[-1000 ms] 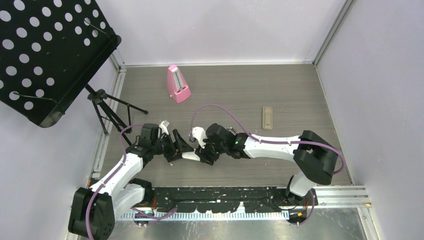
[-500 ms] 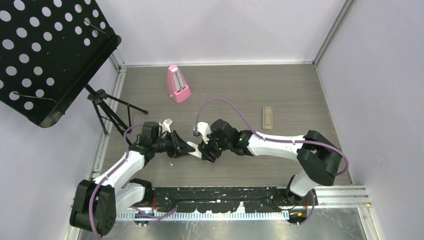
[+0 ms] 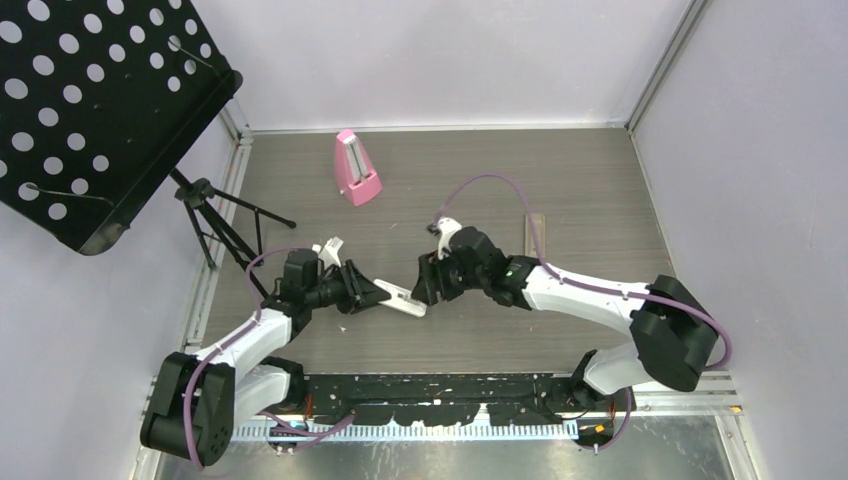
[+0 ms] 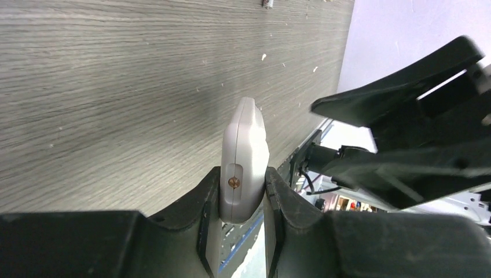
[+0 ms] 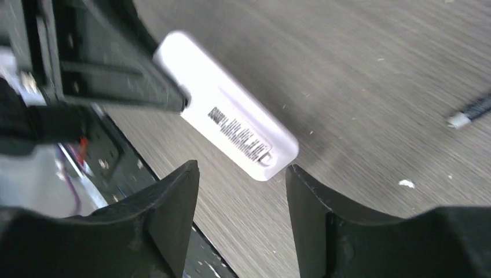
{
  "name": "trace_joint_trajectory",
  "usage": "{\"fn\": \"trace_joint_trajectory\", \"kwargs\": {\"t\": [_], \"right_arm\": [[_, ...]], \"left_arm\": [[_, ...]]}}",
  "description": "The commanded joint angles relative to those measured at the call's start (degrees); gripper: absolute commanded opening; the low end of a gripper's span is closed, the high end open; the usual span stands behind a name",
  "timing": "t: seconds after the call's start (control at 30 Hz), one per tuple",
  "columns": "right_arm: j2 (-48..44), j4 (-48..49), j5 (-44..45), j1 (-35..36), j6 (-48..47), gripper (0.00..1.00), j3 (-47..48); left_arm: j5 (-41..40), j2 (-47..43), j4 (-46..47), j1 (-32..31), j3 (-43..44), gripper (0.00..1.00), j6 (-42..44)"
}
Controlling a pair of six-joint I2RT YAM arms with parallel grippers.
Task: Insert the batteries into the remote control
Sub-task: Pick up the remote control from the center of the board, then remove the battery cover from the remote control.
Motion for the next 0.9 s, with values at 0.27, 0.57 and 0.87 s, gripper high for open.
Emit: {"fn": "trace_joint_trajectory", "kwargs": {"t": [0.27,0.57,0.87], "right_arm": [[3.5,0.6,7.5,-0.4,44.3,0.37,-0.3],[9.6,2.5,6.2,-0.1,46.8,0.4,1.7],[12.6,6.1,4.9,-0.1,47.9,0.35,2.8]], "left_arm": [[-4.7,-3.5,6.5,0.0,-5.3,0.0,2.6],[-7.2,-5.4,-3.7,-0.1,-3.5,0.0,5.7],[-7.2,-4.0,-5.3,-0.1,-2.5,0.0,6.2]]}}
